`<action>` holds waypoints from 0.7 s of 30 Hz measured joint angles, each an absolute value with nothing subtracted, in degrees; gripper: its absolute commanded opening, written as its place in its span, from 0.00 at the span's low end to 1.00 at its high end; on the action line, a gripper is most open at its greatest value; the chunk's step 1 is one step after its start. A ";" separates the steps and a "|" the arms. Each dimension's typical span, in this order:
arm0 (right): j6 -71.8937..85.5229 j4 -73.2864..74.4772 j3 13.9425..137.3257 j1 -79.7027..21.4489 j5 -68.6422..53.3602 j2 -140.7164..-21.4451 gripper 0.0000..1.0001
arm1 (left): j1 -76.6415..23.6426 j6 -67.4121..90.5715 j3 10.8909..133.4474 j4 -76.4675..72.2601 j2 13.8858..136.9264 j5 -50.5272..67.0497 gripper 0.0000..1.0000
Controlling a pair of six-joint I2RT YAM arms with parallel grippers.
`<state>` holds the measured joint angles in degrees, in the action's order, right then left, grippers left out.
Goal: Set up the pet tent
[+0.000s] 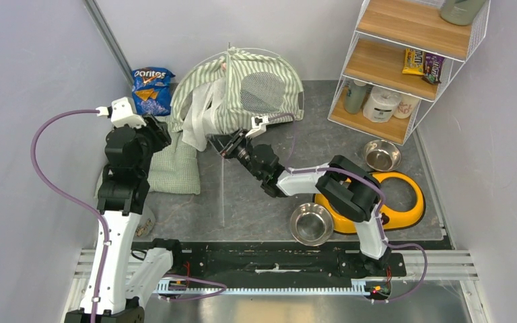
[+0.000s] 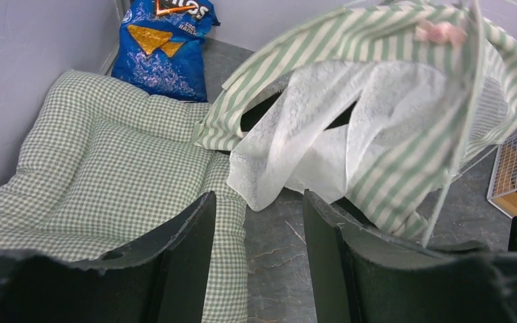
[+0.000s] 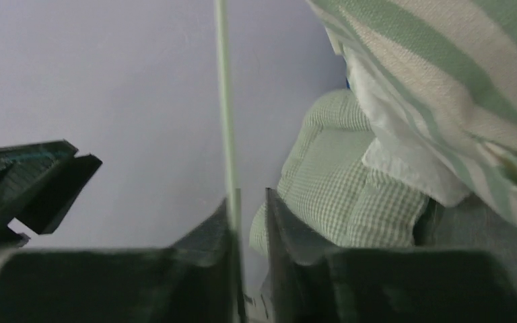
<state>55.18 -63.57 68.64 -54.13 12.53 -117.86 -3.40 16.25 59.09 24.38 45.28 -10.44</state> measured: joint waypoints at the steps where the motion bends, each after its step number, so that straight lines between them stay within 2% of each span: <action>1: 54.76 -63.13 67.68 -54.50 12.29 -117.34 0.46 | -3.40 16.25 59.09 24.36 45.34 -10.44 0.57; 4: 53.08 -56.82 64.69 -55.20 11.40 -113.71 0.60 | -3.40 16.25 59.07 24.36 45.39 -10.39 0.57; 9: 49.23 -43.09 62.83 -54.89 10.17 -105.58 0.71 | -3.40 16.23 59.07 24.36 45.39 -10.35 0.57; 14: 44.53 -30.04 62.65 -54.72 10.09 -97.41 0.72 | -3.40 16.19 58.87 24.34 45.23 -10.07 0.59; 21: 39.27 -11.27 62.65 -54.72 9.52 -89.21 0.71 | -3.40 14.96 57.93 24.29 44.16 -8.71 0.78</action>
